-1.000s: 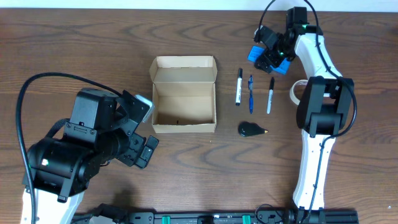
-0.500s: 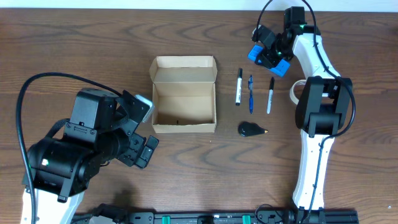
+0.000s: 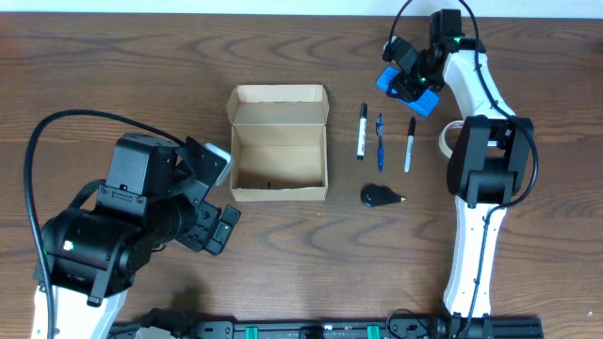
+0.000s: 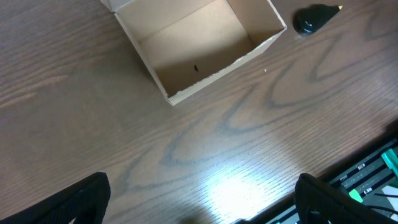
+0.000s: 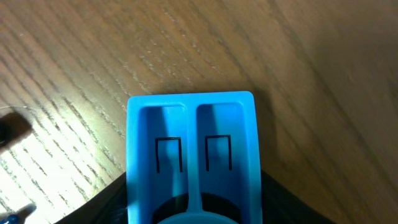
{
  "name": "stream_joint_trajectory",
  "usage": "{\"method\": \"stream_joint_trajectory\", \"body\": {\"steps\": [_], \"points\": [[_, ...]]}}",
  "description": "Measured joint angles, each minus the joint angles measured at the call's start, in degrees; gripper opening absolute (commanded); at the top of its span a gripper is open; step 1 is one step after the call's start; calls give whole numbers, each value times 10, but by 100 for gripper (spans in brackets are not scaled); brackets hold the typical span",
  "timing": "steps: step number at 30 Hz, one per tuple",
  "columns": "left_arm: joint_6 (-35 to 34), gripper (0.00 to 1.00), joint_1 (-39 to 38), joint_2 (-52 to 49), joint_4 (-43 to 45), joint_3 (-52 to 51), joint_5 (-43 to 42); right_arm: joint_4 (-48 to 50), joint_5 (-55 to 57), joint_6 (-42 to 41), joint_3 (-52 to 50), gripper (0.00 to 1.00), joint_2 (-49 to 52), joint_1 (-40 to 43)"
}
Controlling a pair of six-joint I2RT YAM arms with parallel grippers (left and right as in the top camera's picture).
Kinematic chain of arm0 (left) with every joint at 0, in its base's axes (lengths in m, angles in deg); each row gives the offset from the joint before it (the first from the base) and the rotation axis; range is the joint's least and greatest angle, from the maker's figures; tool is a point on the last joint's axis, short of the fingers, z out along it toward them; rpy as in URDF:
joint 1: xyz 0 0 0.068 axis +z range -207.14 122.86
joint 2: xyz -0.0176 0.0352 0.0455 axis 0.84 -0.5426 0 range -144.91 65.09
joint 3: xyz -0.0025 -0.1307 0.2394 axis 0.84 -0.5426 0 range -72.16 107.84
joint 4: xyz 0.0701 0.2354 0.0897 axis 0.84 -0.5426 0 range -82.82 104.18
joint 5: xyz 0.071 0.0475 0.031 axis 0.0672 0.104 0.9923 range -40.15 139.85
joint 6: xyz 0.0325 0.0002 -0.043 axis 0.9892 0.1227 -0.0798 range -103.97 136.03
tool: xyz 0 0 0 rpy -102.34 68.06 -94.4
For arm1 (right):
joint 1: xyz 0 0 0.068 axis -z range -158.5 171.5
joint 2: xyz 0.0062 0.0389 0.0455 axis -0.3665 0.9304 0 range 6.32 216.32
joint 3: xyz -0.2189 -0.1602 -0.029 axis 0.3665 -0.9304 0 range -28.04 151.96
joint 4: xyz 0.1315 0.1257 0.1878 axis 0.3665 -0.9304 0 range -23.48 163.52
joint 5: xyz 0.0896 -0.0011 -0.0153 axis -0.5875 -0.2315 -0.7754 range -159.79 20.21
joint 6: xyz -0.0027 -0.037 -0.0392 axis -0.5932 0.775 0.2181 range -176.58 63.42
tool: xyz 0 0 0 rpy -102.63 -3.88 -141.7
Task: Pack container
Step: 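Grasp the blue duster with the right gripper and lift it, then carry the blue duster leftward and lower it into the box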
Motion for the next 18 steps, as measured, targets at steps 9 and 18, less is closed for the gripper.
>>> {"method": "stream_joint_trajectory", "body": {"steps": [9, 18], "points": [[0, 95, 0, 0, 0, 0, 0, -51, 9, -43, 80, 25, 17, 0], [0, 95, 0, 0, 0, 0, 0, -166, -20, -73, 249, 27, 19, -11]]}}
